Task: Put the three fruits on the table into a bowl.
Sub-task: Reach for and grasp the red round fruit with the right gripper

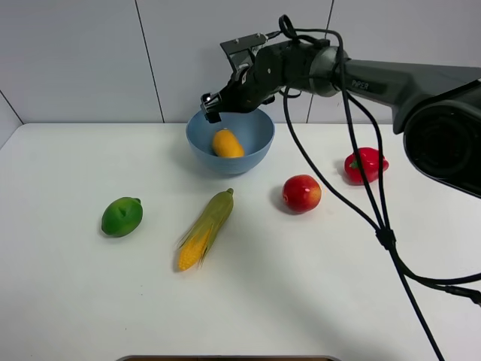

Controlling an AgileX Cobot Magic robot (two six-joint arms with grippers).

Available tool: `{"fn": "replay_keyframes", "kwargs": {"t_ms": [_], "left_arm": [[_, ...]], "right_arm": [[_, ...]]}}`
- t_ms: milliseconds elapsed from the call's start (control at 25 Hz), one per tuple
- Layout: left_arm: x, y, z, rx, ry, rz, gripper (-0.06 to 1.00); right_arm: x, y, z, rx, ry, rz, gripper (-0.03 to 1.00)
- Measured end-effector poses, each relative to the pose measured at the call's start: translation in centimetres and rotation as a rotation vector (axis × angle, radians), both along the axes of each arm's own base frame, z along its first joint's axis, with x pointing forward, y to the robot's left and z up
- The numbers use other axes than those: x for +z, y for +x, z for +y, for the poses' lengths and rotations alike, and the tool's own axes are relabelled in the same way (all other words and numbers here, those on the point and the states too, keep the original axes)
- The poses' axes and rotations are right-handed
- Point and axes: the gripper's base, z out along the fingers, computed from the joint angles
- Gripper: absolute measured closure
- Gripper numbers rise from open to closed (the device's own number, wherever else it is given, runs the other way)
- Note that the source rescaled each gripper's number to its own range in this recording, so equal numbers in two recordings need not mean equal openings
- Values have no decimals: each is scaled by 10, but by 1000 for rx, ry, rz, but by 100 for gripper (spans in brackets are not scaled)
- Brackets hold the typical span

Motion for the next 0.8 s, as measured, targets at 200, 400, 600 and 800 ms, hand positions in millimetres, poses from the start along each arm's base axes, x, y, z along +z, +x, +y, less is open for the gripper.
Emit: {"fn": "replay_keyframes", "kwargs": {"t_ms": [200,400,600,800], "left_arm": [[0,0,0,0,0,0,-6],[0,0,0,0,0,0,-6],[0,0,0,0,0,0,-6],[0,0,0,0,0,0,-6]], "right_arm": [[32,-17,-3,12,-23,44,0],[61,-37,-12,50,-89,109,0],[97,-64,-23,79,-143,167,0],[131,-88,-40,85,-187,197,0]]}}
